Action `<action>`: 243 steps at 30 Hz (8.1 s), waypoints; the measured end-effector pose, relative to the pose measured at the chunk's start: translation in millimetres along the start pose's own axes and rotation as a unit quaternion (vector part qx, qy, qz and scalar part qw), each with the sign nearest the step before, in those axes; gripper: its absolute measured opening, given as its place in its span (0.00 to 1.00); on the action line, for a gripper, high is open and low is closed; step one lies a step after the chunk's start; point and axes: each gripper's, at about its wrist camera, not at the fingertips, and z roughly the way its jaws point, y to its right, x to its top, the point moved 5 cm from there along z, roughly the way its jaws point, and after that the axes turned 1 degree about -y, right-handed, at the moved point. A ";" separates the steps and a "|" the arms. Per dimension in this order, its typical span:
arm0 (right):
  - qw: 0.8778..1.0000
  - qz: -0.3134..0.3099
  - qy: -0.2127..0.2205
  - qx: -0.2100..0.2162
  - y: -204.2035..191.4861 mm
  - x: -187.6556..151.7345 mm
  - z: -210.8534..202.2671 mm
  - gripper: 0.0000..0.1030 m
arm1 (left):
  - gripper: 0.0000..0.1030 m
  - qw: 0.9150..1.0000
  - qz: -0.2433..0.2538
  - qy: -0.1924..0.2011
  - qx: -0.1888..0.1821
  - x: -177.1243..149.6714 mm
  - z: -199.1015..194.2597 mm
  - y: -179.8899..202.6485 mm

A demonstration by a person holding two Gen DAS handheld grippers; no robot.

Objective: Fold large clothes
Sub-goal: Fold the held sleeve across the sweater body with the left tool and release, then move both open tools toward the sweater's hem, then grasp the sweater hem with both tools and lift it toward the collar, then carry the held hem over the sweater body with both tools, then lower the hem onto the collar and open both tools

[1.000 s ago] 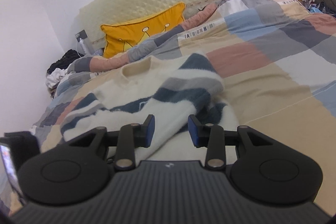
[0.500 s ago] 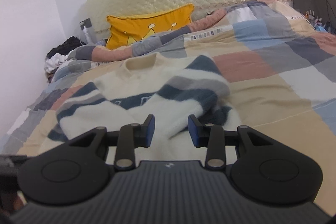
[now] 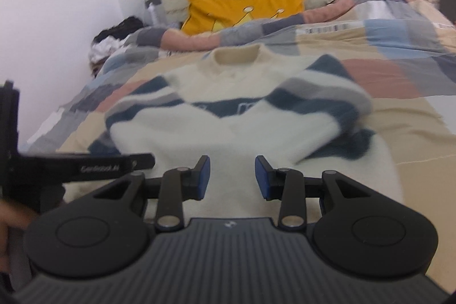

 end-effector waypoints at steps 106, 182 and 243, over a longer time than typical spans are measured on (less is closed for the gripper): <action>0.902 0.426 -0.050 0.053 58.2 -105.1 -51.6 0.71 | 0.55 0.934 -0.343 -0.103 -0.008 -102.7 -98.9 -111.5; 0.917 0.372 0.005 0.143 125.4 38.6 44.7 0.19 | 0.15 0.933 -0.339 0.065 -0.100 58.2 -9.6 -142.8; 0.980 0.136 -0.033 -0.142 113.3 14.7 32.8 0.58 | 0.68 0.998 -0.012 -0.005 -0.057 -13.8 -33.2 -1.7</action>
